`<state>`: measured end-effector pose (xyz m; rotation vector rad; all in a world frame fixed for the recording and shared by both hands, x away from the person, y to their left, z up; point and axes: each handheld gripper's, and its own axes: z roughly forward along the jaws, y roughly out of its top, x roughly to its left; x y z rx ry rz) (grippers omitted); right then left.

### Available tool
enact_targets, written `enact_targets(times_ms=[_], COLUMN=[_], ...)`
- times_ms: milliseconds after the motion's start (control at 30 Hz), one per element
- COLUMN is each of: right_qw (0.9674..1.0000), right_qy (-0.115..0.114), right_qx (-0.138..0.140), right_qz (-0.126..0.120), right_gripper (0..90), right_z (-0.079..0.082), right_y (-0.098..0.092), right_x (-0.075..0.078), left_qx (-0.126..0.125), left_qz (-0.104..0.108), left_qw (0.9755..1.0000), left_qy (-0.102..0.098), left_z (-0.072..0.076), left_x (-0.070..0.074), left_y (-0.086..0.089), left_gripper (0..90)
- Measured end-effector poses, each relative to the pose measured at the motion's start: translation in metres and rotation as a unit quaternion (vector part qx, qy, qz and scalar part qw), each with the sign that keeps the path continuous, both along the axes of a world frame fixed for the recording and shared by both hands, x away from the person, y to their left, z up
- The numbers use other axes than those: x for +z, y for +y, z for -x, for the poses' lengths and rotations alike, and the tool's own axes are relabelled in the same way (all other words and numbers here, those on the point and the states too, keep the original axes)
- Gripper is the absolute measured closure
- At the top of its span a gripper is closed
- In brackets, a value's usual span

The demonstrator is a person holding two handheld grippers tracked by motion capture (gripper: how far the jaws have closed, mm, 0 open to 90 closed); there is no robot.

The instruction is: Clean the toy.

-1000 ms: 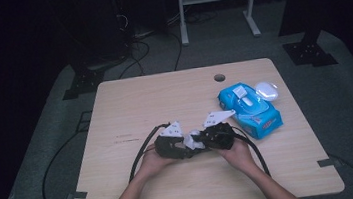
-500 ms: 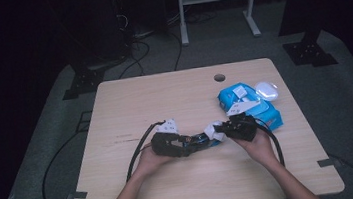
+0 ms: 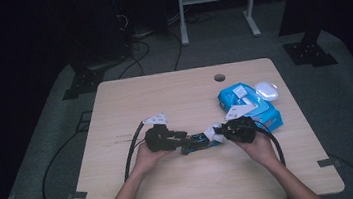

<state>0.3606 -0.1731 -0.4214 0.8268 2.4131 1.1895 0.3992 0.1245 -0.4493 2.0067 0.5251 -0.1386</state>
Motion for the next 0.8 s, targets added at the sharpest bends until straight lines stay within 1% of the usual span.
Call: enact_targets(times_ms=[33,67,233,300,400,433,500,533,667,733,767,800], right_qw=[1.0000,1.0000,1.0000,0.9999,0.9998,0.9997,0.9996,0.9995,0.9989,0.9983,0.9982,0.9982], right_qy=[0.000,-0.002,-0.009,-0.017,-0.022,-0.025,-0.027,-0.031,-0.044,-0.054,-0.054,-0.054], right_qx=[0.000,0.001,0.001,0.001,0.004,0.004,0.004,0.005,0.014,0.023,0.028,0.028], right_qz=[0.000,0.001,0.004,0.002,-0.001,0.001,0.001,0.005,0.007,0.007,0.003,0.003], right_gripper=[81.6,81.6,81.6,81.6,81.7,81.7,81.7,81.8,81.8,81.8,81.8,81.8], right_z=[0.000,0.000,0.002,0.006,0.010,0.013,0.014,0.017,0.025,0.031,0.035,0.035], right_y=[0.000,0.000,0.000,0.000,-0.003,-0.003,-0.003,-0.003,-0.004,-0.005,-0.007,-0.007], right_x=[0.000,0.000,-0.001,-0.002,-0.003,-0.003,-0.004,-0.004,-0.005,-0.006,-0.007,-0.007], left_qx=[-0.001,0.002,0.007,0.004,-0.004,-0.007,-0.008,-0.009,-0.012,-0.008,-0.006,-0.004], left_qz=[0.004,0.004,-0.002,-0.007,-0.015,-0.021,-0.024,-0.024,-0.035,-0.037,-0.042,-0.046], left_qw=[1.0000,1.0000,1.0000,1.0000,0.9996,0.9992,0.9987,0.9986,0.9968,0.9954,0.9936,0.9921], left_qy=[0.006,0.008,0.003,-0.006,-0.024,-0.035,-0.045,-0.047,-0.070,-0.088,-0.105,-0.116], left_z=[0.000,0.000,0.001,0.003,0.008,0.010,0.015,0.017,0.026,0.033,0.039,0.043], left_x=[-0.001,-0.001,0.000,0.001,0.002,0.003,0.004,0.004,0.005,0.005,0.005,0.005], left_y=[0.000,-0.001,-0.003,-0.004,-0.007,-0.008,-0.010,-0.010,-0.012,-0.012,-0.013,-0.014], left_gripper=[57.1,57.5,58.7,58.8,58.8,58.9,58.9,58.7,58.4,58.3,57.6,57.6])
